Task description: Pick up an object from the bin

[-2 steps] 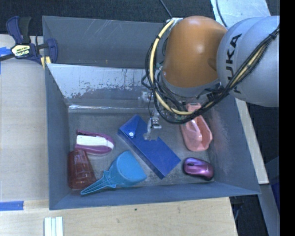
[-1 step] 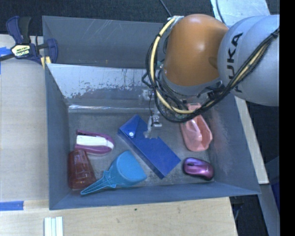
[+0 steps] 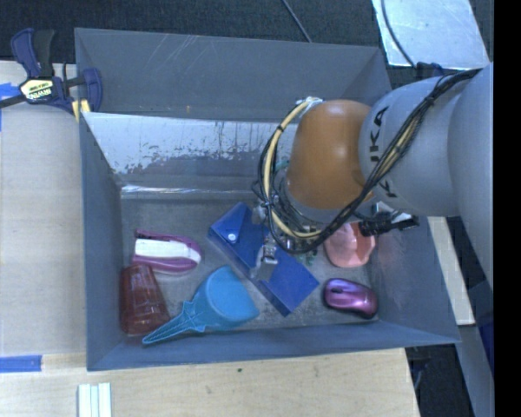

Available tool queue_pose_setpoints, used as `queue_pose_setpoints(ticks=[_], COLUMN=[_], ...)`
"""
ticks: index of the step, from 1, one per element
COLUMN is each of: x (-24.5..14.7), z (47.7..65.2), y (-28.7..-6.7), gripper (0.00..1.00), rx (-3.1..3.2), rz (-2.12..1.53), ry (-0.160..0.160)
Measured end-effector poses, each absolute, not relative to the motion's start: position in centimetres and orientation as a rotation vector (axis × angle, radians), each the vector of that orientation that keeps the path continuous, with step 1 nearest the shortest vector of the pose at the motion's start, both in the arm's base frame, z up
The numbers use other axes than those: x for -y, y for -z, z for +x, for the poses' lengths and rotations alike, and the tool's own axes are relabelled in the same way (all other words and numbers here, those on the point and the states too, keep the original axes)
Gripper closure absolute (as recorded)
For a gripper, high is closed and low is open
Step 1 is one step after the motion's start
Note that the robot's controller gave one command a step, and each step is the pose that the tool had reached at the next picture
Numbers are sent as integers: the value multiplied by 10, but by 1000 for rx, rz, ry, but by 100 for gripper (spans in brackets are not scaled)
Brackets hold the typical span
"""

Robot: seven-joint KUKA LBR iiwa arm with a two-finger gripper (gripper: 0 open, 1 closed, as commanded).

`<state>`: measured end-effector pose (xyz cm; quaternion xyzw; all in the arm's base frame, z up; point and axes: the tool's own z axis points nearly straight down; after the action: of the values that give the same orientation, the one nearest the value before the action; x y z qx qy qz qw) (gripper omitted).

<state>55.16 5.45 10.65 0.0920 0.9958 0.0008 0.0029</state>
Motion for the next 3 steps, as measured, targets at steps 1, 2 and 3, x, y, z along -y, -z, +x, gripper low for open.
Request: queue_pose_setpoints(ticks=[1,2,3], x=[-44,-27,-75], z=[528,497,521], y=[-149,-99,-72], gripper=[0,0,0], rx=[-3074,-3125,-2972], rz=[592,293,942], ry=[-6,-1,-12])
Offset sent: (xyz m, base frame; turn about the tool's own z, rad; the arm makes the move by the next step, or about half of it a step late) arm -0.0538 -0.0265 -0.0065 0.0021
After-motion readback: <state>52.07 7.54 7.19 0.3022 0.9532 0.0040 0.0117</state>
